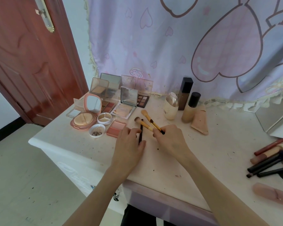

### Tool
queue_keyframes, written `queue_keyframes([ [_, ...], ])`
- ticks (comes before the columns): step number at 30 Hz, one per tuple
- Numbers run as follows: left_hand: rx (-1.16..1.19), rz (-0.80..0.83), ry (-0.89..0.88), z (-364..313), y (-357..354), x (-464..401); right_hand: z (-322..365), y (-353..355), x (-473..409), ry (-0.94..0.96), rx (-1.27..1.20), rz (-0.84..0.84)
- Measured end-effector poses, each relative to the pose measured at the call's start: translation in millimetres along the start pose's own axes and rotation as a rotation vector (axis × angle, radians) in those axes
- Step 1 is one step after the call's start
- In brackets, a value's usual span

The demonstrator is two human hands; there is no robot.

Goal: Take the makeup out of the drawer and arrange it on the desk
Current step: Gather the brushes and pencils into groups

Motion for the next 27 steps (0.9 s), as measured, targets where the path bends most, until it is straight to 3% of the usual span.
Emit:
queue_keyframes([
  [4,-0.066,0.012,0.021,0.4,2.1,-3.6,-5.9,4.9,-3.2,-0.047,0.041,-0.045],
  [7,-0.082,-0.037,0.057,4.2,11.4,-4.8,-1.7,-6.2,-1.5,-0.021,0.078,0.010],
  [15,-0.166,-0.075,0.035,8.1,20.8,-6.6,2.5,-6.6,-4.9,-0.054,-0.043,0.011],
  [22,-0.163,-0.007,-0.015,2.1,13.5,-7.9,10.4,-13.3,0.7,0.048,0.031,0.061],
  [27,-0.151,-0.008,-0.004,5.7,14.9,-9.3,12.1,-7.7,0.5,0.061,-0.086,0.051],
])
Point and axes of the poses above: each hand's wrist, its own x-axis away from the middle knuckle, its own y-axis out of the back of the hand, z = x × y, the point moved 10 cm from there along -x, towards the middle knuckle, and after that the axes turned 3 degrees about x, right-handed, at the moved point
